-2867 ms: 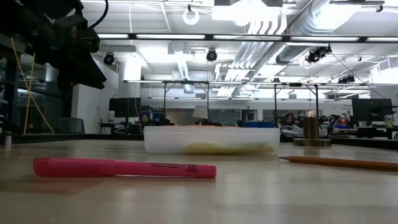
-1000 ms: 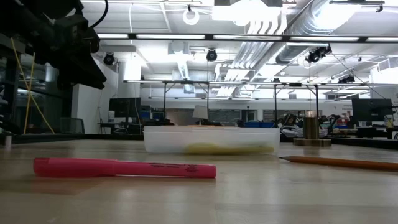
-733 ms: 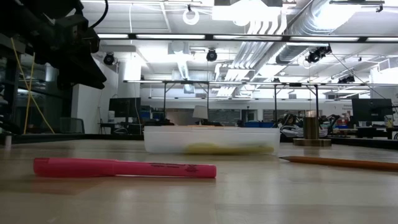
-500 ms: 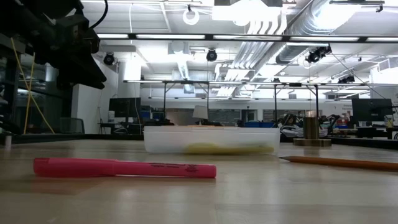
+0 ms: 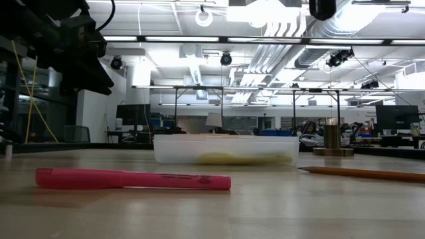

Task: Pick & place school supplies into a supply box
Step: Put the black pen into the orange supply box

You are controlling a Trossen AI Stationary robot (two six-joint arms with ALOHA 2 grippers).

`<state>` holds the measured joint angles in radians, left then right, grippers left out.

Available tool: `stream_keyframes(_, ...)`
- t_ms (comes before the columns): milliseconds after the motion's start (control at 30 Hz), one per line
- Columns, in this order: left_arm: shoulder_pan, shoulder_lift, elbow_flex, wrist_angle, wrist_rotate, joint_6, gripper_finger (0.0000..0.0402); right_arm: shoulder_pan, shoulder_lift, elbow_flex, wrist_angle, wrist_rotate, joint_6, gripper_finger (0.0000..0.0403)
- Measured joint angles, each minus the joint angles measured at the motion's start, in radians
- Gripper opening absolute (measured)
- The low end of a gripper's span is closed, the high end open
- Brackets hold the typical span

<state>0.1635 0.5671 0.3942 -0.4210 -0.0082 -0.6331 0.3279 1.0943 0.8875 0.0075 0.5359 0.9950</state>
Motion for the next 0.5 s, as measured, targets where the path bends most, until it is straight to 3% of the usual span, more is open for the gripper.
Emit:
stream_keyframes(233,0.0,0.0,0.0,0.0,0.0,0.0,0.014,0.0,0.01,0.0,-0.169,0.037,0.153,0.0008)
stream_keyframes(500,0.0,0.0,0.0,0.0,-0.001,0.004,0.014,0.0,0.08,0.0,-0.24,0.02,0.257,0.0009)
